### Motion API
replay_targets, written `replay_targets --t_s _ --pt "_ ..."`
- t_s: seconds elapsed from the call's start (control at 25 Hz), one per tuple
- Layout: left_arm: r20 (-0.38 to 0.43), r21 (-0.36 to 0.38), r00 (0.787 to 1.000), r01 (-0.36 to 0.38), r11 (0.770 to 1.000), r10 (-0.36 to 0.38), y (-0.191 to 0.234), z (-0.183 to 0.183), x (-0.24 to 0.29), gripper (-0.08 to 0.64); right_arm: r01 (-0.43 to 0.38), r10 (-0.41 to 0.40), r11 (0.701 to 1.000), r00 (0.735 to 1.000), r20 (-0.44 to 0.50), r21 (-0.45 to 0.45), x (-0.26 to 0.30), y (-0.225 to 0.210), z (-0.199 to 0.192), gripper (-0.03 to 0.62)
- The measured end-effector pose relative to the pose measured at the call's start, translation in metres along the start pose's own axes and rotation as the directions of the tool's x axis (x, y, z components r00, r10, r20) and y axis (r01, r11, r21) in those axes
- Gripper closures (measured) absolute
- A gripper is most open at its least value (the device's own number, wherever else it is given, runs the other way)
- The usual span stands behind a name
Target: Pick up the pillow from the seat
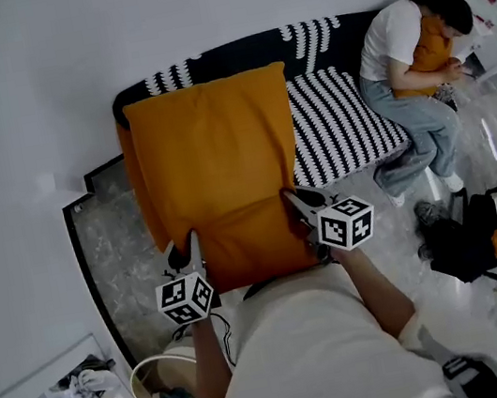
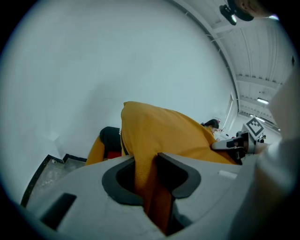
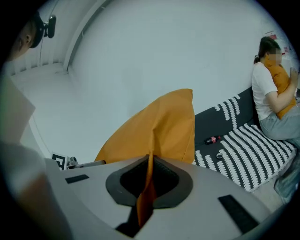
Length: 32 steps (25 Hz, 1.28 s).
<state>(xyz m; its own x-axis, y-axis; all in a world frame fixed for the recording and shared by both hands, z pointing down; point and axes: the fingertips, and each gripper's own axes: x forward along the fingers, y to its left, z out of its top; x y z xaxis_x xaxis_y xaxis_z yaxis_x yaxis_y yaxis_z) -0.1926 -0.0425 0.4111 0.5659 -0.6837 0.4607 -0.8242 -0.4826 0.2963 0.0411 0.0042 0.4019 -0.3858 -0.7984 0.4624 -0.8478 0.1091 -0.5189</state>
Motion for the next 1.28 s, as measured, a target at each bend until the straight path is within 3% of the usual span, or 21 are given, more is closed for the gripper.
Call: replay_targets --t_s 0.28,0.44,0.64,0.96,1.28 --pt "0.047 -0.02 0.998 0.032 0.999 -0.031 -0.017 -0.024 -0.049 0.454 0.025 -0.024 0.998 0.999 0.037 -0.05 -0.049 0.028 -0.026 0.575" --pt "0.084 0.001 0.996 0.04 0.999 -0.04 -0.037 -0.022 -0.065 0.454 0.036 -0.028 0.997 0.993 0.115 -0.064 -0.08 0.033 -0.026 0.575" --pt "0.148 0.01 0.989 0.019 1.0 -0.021 -0.059 -0.01 -0.088 0.454 -0.026 0.038 0.997 0.984 0.176 -0.074 -0.106 0.038 -0.017 0.575" --pt "0.206 -0.02 0.978 -0.039 0.999 0.042 -0.112 -0.001 -0.106 0.462 -0.098 0.118 0.989 0.977 0.18 -0.113 -0.148 0.022 0.006 0.575" --pt "0.231 -0.026 0.971 -0.056 0.998 0.061 -0.159 -0.012 -0.116 0.471 -0.095 0.125 0.982 0.976 0.18 -0.166 -0.184 -0.002 0.007 0.577"
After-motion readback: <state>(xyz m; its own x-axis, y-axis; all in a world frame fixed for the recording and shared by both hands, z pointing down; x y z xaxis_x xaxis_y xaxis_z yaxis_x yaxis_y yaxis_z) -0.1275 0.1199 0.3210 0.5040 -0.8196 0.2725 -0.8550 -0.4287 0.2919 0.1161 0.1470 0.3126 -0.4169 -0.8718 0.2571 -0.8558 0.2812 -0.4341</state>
